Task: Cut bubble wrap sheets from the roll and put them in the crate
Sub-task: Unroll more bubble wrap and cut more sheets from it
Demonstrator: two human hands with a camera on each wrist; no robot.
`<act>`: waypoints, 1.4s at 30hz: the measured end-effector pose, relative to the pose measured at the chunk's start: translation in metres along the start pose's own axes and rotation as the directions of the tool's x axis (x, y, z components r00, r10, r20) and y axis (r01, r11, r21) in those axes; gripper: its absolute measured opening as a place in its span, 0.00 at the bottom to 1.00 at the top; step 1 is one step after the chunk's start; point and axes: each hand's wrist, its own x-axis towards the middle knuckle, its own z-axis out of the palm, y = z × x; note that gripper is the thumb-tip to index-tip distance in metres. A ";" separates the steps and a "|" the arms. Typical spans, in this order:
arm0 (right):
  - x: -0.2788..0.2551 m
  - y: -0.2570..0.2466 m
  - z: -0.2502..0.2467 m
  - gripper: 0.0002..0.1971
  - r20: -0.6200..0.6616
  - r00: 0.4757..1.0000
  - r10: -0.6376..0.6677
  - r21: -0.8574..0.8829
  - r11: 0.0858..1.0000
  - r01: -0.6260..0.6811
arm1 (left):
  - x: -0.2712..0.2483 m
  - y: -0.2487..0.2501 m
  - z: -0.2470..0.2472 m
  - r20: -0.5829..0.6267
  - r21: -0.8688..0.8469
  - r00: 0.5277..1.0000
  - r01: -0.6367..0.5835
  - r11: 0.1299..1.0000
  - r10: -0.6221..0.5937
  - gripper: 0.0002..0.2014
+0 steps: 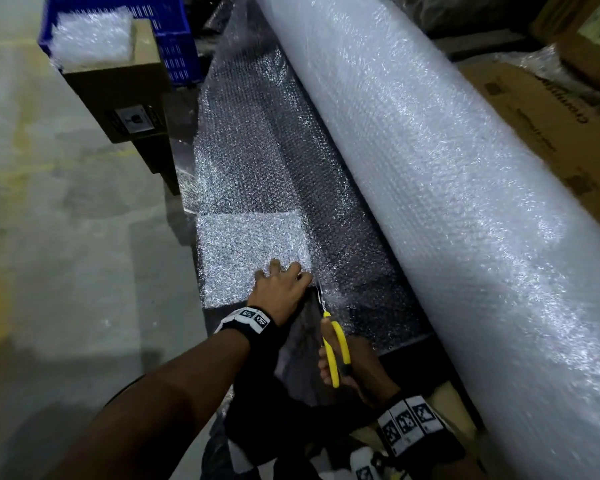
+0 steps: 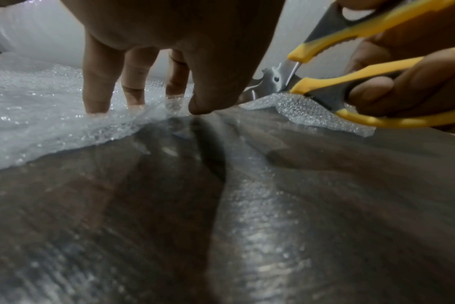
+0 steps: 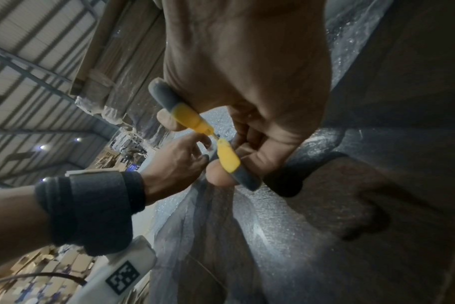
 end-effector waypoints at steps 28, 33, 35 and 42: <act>0.011 -0.010 0.009 0.33 -0.075 0.997 -0.012 -0.167 0.986 -0.001 | -0.008 0.003 0.007 -0.019 -0.013 1.000 0.011 1.000 -0.011 0.17; 0.018 -0.016 0.006 0.27 -0.060 0.997 0.044 -0.118 0.992 -0.051 | -0.008 0.003 0.007 -0.034 -0.029 0.999 0.014 0.999 -0.015 0.15; 0.020 -0.017 0.010 0.29 -0.074 0.997 0.004 -0.152 0.988 -0.016 | -0.007 0.003 0.007 -0.023 -0.028 1.000 0.020 0.999 -0.020 0.15; 0.014 -0.027 0.014 0.39 -0.040 0.999 -0.018 -0.199 0.980 0.009 | -0.007 0.003 0.008 -0.018 -0.035 1.000 0.024 0.999 -0.025 0.15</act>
